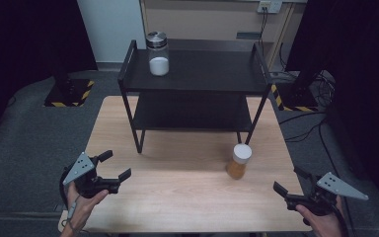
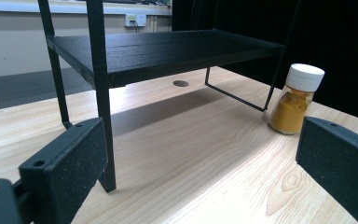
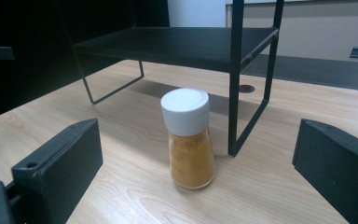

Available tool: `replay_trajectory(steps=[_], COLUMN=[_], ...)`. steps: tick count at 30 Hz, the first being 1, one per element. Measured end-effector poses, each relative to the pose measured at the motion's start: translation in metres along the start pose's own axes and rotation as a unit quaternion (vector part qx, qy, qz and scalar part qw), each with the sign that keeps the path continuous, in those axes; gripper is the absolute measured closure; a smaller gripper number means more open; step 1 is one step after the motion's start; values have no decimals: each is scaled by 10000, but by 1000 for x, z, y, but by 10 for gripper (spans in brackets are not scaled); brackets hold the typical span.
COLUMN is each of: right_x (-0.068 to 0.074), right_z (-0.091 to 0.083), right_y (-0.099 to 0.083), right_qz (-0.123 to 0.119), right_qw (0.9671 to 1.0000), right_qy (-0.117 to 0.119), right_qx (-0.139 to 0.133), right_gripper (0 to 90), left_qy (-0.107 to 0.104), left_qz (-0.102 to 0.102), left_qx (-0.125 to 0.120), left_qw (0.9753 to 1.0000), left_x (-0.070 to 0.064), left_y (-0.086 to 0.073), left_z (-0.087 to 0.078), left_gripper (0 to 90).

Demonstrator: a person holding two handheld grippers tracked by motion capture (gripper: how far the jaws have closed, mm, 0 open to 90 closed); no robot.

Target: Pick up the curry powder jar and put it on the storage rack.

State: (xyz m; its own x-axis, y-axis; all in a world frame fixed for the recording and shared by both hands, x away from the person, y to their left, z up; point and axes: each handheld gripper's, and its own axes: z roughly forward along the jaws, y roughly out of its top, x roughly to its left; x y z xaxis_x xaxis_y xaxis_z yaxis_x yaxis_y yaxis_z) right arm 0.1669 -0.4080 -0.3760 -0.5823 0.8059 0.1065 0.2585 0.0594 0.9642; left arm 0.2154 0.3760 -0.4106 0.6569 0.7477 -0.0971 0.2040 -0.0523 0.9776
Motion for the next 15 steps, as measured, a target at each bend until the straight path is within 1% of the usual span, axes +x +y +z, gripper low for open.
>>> replay_trajectory(steps=[7, 9, 12, 15], right_x=[-4, -6, -8, -11], right_z=[-6, -7, -7, -5], right_y=[33, 39, 48, 56], right_qz=[-160, -204, -277, -308], right_qw=[9997, 9995, 9991, 9985], right_qy=[167, 213, 266, 380], right_qx=[127, 138, 199, 259], right_gripper=[21, 21, 17, 17], left_qy=[-7, -23, -47, -61], left_qz=[-4, -31, -19, 12], left_qx=[13, -3, 24, 71], left_qw=[10000, 10000, 10000, 10000], left_x=[0, 1, 1, 0], left_y=[0, 0, 0, 1], left_z=[0, 0, 0, 1], left_gripper=[5, 5, 5, 5])
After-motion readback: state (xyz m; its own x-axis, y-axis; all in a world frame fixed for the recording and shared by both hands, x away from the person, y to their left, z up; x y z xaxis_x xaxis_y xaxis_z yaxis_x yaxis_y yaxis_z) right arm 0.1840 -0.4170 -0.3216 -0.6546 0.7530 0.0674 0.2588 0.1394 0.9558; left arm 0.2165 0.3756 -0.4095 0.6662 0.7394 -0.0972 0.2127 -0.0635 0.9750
